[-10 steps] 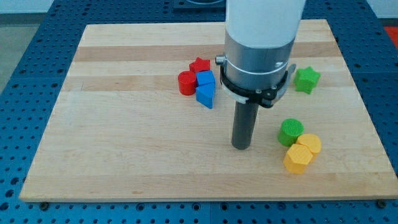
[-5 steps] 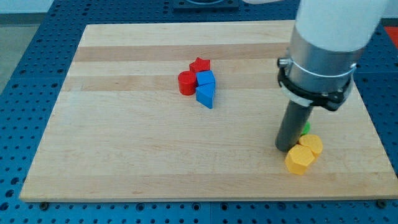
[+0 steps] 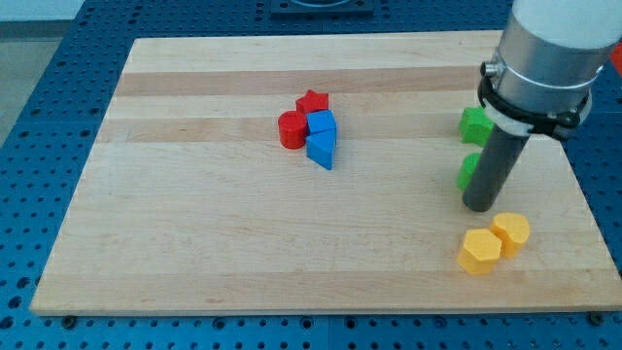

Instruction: Push the green circle into the green star

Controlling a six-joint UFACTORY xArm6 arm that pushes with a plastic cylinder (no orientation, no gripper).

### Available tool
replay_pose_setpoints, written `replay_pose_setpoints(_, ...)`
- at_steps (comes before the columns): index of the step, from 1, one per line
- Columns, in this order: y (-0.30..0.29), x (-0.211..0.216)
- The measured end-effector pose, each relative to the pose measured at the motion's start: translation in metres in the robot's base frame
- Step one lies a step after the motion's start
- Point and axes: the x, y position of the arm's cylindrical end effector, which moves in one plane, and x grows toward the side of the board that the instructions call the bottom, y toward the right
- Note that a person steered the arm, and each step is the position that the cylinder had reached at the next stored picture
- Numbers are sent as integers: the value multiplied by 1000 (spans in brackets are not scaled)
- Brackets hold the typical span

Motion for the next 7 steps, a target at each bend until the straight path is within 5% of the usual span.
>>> replay_pose_setpoints(4, 7, -54)
replay_pose_setpoints(7, -19, -55)
